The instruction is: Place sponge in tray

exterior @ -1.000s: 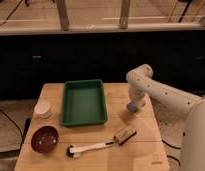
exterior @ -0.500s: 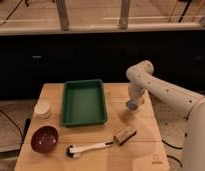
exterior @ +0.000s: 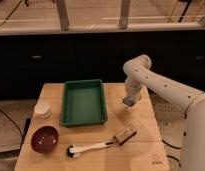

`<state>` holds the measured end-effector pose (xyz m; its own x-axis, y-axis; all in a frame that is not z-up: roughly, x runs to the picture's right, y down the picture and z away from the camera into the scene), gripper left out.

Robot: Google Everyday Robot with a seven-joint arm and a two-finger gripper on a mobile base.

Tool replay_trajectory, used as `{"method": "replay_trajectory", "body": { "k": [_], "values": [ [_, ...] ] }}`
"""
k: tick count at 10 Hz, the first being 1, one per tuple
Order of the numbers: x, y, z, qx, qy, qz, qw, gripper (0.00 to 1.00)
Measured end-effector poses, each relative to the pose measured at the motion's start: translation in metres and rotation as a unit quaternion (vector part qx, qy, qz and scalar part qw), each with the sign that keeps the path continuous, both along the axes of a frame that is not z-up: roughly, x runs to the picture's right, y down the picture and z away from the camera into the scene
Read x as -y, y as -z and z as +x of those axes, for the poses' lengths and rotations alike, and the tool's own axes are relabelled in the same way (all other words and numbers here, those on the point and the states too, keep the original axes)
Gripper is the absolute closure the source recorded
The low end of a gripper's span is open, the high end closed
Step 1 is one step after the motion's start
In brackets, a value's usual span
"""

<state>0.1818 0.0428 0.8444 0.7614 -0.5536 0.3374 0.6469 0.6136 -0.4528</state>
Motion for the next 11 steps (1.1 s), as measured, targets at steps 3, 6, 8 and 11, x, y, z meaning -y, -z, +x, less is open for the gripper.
{"method": "replay_trajectory", "body": {
  "k": [3, 6, 8, 11],
  "values": [
    [0.011, 0.008, -0.020, 0.013, 0.015, 0.005, 0.9998, 1.00],
    [0.021, 0.012, -0.034, 0.024, 0.032, 0.007, 0.9992, 1.00],
    [0.023, 0.017, -0.047, 0.035, 0.043, 0.007, 0.9984, 1.00],
    [0.027, 0.018, -0.077, 0.051, 0.060, 0.009, 0.9968, 1.00]
  ]
}}
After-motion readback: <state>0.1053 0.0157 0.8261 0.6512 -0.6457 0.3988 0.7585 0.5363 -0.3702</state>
